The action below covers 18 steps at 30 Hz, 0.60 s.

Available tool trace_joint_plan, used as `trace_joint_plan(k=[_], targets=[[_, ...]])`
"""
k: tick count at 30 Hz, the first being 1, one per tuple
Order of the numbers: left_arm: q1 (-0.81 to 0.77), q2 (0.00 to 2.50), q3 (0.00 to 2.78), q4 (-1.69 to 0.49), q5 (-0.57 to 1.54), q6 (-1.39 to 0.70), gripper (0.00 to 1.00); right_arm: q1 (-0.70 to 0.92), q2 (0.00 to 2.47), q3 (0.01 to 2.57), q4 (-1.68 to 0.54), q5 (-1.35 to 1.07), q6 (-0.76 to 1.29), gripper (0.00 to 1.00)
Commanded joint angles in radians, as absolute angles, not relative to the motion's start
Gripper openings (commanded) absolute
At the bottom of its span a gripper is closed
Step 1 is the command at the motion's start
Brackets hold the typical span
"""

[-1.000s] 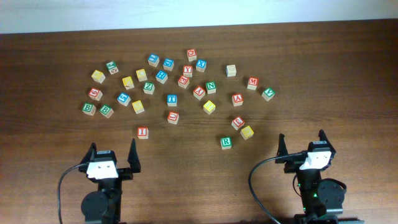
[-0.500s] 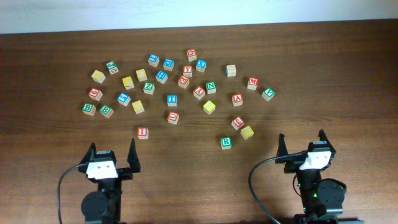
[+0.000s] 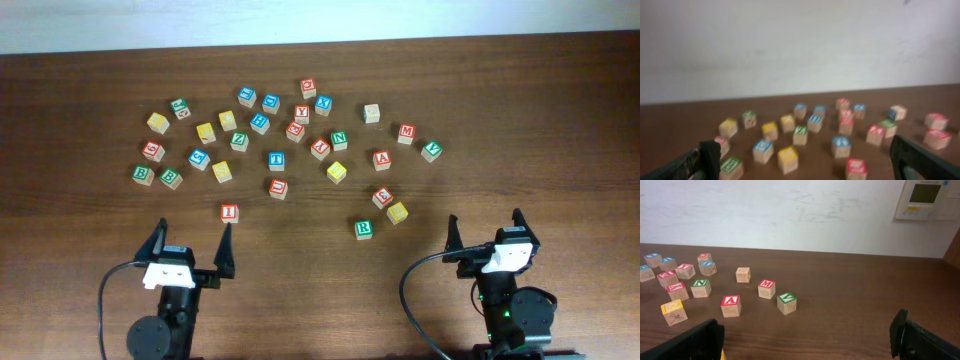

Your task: Spell out ICRA

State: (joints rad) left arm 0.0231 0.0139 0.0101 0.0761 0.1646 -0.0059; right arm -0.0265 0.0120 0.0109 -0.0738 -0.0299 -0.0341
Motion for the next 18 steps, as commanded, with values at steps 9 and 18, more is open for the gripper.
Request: trace_joint_plan(k=[9, 18], targets=[[0.029, 0.014, 0.068, 0.2, 0.409, -0.171, 0.99, -0.033, 0.01, 0.006, -0.078, -0.033, -0.037, 0.98], [0.029, 0.556, 0.704, -0.402, 0.503, 0.009, 0.99, -0.033, 0.01, 0.006, -0.078, -0.033, -0.038, 0.98]])
